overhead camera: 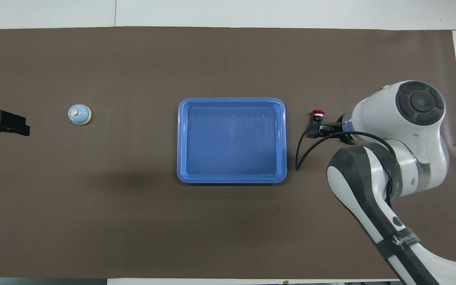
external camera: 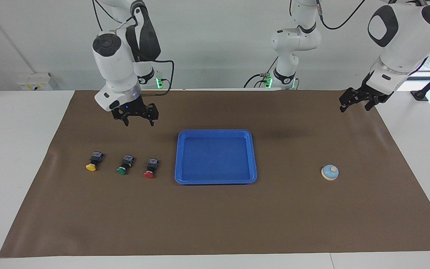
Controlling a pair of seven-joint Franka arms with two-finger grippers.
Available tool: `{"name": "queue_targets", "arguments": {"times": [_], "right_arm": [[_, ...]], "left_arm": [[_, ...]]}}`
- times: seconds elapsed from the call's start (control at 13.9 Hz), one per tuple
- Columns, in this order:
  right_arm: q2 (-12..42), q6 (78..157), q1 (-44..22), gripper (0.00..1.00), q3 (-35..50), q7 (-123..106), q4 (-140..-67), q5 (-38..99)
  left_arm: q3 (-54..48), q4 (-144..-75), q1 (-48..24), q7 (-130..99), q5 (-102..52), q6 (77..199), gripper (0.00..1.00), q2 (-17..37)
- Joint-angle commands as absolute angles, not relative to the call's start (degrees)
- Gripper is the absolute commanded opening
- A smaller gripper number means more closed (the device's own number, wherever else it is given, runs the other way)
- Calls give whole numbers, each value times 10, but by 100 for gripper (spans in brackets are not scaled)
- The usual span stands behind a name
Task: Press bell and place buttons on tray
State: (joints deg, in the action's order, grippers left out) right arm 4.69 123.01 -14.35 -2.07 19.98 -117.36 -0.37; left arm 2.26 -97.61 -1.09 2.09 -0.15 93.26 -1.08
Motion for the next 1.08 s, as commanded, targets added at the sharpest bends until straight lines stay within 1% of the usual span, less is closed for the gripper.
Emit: {"name": "queue_targets", "arguments": {"times": [0.0,0.57,0.79,0.86,1.0], "right_arm": [[68,1301,-140,100,-19,230,-1207,-3],[159,1404,-132,100,-19,273,-1207,-2],[172,1425,-134,100,-19,293,-1204,-2],[177,1426,-134,98,-19,292,-1204,-3],[178,1425,-132,89,-19,292,-1201,-3]], "left_arm": [[23,-988,-11,24,5,933,100,-24],[23,-987,-11,24,5,933,100,-24],[24,-988,-11,24,5,933,100,-24],[23,-987,-11,24,5,933,100,-24],[23,-988,-11,24,5,933,100,-24]]}}
